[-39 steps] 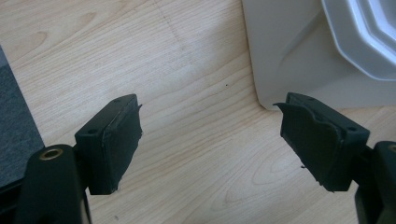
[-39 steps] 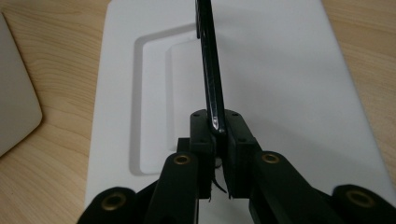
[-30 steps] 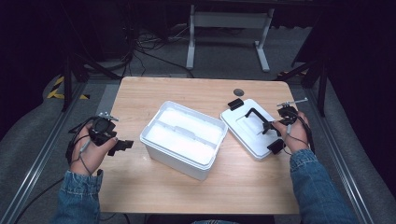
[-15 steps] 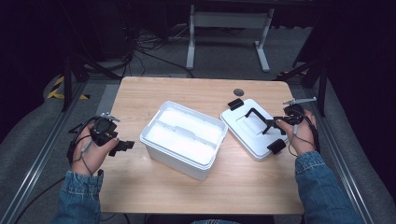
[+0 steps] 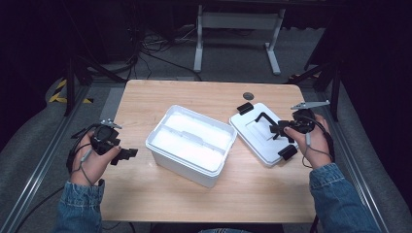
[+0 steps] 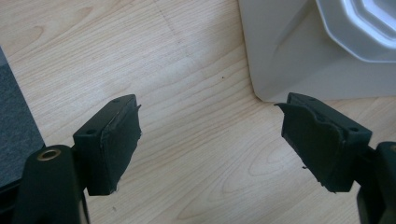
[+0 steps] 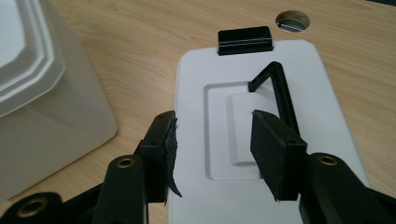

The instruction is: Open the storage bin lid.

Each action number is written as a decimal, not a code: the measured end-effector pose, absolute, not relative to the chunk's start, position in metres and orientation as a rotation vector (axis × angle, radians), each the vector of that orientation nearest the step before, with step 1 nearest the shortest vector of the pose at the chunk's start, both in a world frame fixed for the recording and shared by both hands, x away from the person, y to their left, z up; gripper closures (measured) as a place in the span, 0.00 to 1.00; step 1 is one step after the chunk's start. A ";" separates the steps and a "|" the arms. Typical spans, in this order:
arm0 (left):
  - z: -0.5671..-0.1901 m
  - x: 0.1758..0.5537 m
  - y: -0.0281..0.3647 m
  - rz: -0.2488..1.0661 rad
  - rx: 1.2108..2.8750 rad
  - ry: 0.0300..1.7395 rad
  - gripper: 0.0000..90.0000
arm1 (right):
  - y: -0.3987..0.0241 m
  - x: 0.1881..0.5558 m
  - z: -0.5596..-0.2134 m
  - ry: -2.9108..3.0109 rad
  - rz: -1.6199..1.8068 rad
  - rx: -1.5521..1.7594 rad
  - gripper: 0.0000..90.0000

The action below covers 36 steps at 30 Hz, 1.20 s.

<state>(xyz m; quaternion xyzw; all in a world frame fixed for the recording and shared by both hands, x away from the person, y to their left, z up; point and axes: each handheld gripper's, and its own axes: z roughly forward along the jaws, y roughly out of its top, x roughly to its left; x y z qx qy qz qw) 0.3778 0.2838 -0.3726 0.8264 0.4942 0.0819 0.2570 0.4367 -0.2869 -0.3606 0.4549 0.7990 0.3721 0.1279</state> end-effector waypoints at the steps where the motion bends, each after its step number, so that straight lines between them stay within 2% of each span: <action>1: -0.373 0.378 0.284 0.222 2.242 1.341 0.23 | -0.287 0.437 -0.361 2.324 1.082 1.323 0.58; 20: -0.373 0.375 0.284 0.212 2.262 1.319 0.22 | -0.259 0.389 -0.353 2.461 1.156 1.187 0.55; 36: -0.373 0.375 0.283 0.220 2.269 1.313 0.22 | -0.250 0.366 -0.371 2.505 1.250 1.128 0.54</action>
